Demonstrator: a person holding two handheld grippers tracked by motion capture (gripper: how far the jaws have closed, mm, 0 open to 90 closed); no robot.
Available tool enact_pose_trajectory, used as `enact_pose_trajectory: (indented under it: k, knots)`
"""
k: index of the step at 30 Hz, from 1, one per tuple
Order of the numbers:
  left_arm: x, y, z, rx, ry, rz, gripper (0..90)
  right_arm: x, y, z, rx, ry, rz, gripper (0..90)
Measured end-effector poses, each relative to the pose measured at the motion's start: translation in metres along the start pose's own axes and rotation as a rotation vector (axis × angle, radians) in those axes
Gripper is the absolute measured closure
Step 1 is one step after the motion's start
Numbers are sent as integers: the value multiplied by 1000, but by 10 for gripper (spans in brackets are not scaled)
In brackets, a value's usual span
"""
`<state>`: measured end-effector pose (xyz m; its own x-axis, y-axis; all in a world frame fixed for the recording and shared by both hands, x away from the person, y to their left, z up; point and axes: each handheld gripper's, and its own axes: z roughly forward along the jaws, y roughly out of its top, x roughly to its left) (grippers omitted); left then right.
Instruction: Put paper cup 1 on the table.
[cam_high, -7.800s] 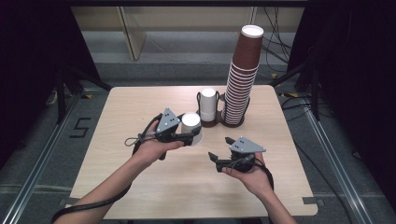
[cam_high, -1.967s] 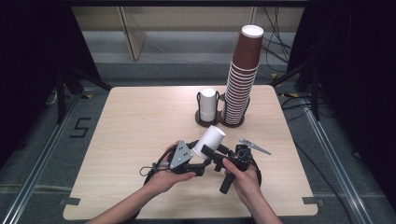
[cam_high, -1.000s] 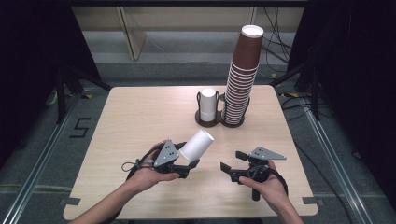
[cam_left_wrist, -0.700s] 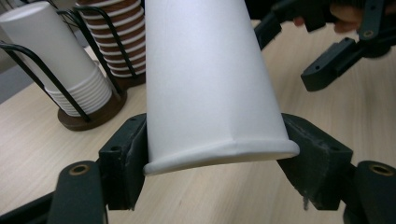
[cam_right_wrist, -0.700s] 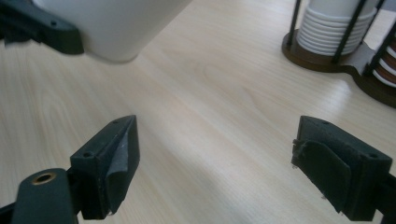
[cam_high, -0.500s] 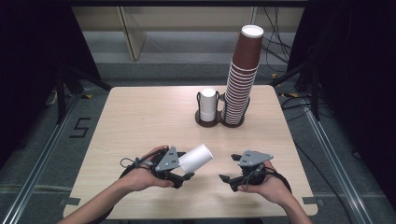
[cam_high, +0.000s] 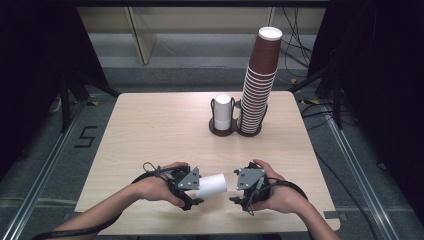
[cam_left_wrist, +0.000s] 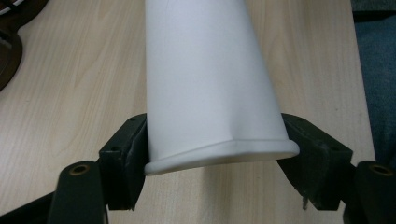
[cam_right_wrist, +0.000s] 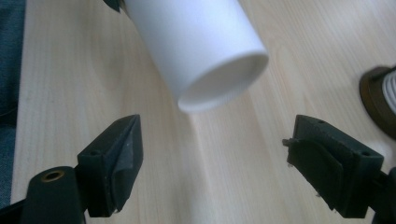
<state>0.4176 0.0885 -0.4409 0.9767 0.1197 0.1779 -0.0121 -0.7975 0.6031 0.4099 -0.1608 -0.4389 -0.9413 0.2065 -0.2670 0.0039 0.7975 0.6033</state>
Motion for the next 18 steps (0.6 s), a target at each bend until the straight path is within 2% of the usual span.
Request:
enact_pose_trajectory:
  k: [1, 2, 3, 4, 6, 7, 8, 9, 10, 11, 14, 15, 16, 17, 18]
  knots:
    - [0, 0, 0, 0, 0, 0, 286, 0, 0, 0, 0, 0, 0, 183]
    - [1, 2, -1, 14, -5, 18, 286, -1, 4, 1, -7, -9, -48, 185]
    - [1, 3, -1, 15, -8, 12, 286, 3, 7, 1, 13, -1, -11, 186]
    - [4, 6, -2, 49, -15, 37, 285, 4, 14, 3, 23, 21, -20, 184]
    - [3, 9, -1, 58, -12, 31, 285, 5, 20, 6, 35, 36, -38, 185]
    - [3, 10, -2, 69, -16, 43, 285, 7, 22, 7, 58, 26, -6, 187]
    - [3, 11, -1, 67, -19, 40, 285, 5, 25, 10, 60, 31, -58, 189]
    - [3, 11, -1, 67, -19, 40, 285, 5, 25, 10, 60, 31, -58, 189]
    - [3, 12, -1, 71, -20, 43, 285, 6, 27, 11, 71, 27, -37, 189]
    - [2, 13, -1, 73, -21, 43, 285, 3, 30, 14, 68, 39, -77, 190]
    - [3, 15, -1, 80, -29, 48, 285, 5, 35, 20, 74, 50, -78, 214]
    - [3, 16, -1, 77, -28, 46, 285, 5, 37, 22, 76, 53, -102, 226]
    - [4, 16, -1, 85, -29, 57, 286, 7, 39, 25, 71, 71, -81, 230]
    - [4, 16, -1, 85, -29, 57, 286, 7, 39, 25, 71, 71, -81, 230]
    - [3, 17, 0, 92, -33, 66, 287, 5, 40, 29, 57, 59, -144, 252]
